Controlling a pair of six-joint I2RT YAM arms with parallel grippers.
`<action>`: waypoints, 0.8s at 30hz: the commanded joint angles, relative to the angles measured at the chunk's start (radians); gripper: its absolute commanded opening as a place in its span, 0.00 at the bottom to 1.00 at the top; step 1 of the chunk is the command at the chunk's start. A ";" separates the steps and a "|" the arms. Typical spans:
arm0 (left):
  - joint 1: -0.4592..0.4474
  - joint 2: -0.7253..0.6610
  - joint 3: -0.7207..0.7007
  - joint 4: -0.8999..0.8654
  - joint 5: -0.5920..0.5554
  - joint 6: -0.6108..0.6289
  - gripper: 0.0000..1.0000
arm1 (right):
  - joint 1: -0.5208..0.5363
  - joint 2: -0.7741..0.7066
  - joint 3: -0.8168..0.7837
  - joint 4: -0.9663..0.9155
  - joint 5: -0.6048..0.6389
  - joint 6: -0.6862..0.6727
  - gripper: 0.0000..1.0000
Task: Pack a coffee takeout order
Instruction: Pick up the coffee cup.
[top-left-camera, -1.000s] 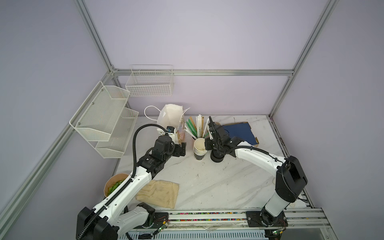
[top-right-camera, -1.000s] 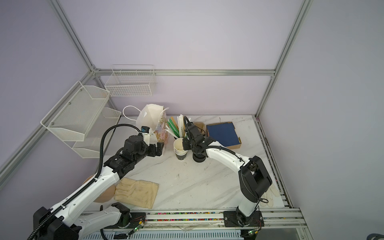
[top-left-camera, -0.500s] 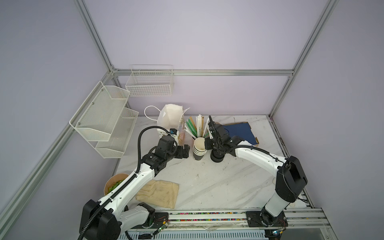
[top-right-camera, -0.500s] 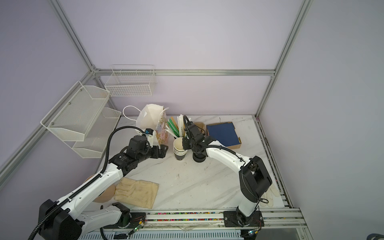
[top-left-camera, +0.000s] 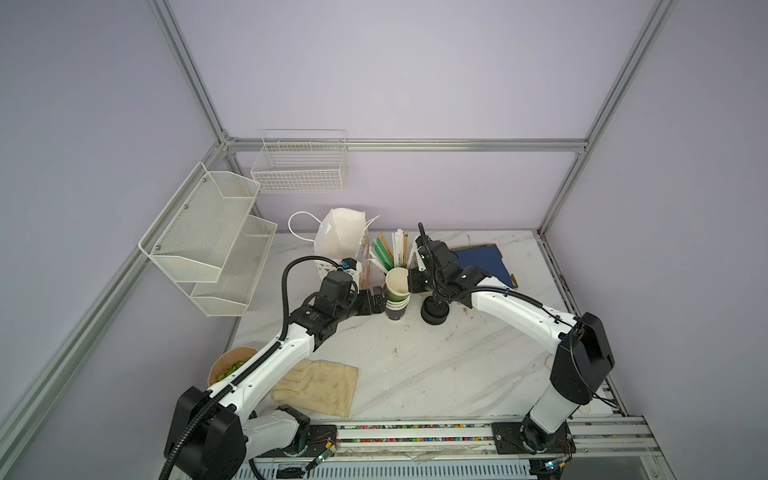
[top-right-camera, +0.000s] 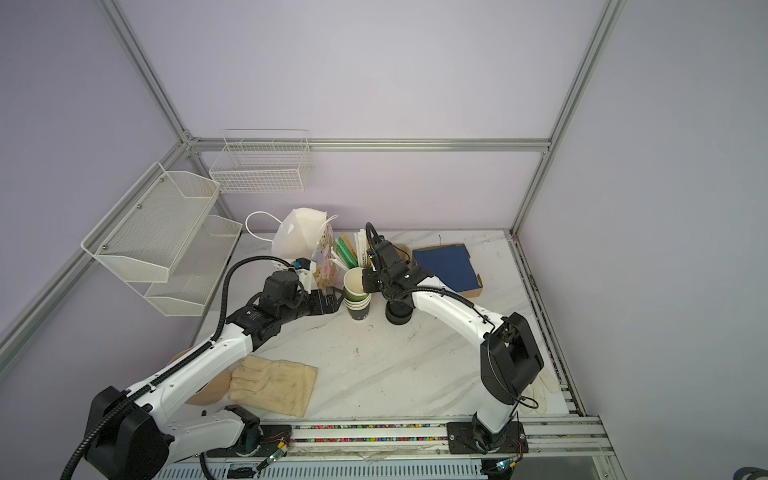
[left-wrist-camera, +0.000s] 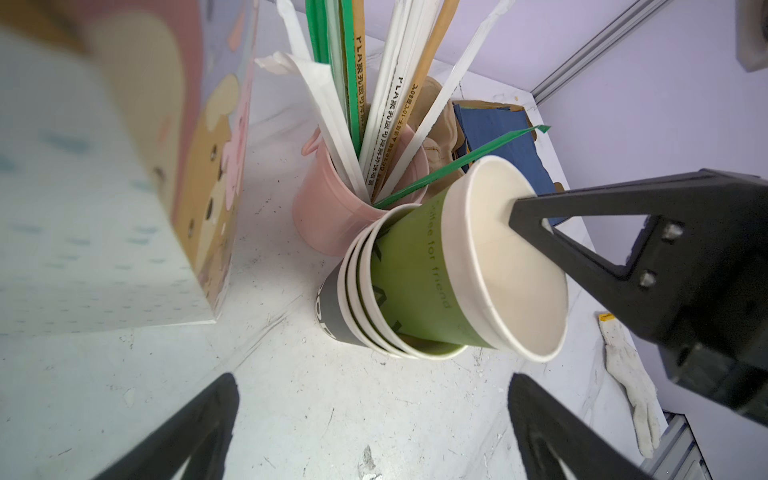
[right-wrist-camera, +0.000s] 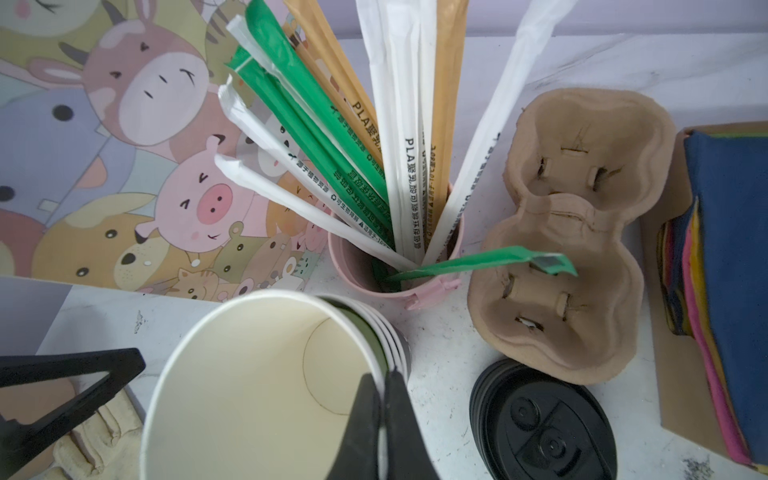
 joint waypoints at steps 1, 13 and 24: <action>-0.003 -0.067 -0.039 0.050 -0.034 -0.011 1.00 | 0.007 -0.003 0.047 -0.044 0.013 -0.016 0.00; 0.012 -0.143 0.003 0.006 -0.132 0.016 1.00 | 0.007 -0.085 0.130 -0.111 0.044 -0.029 0.00; 0.039 -0.123 0.104 -0.041 -0.172 0.021 1.00 | 0.007 -0.271 0.059 -0.205 0.106 -0.021 0.00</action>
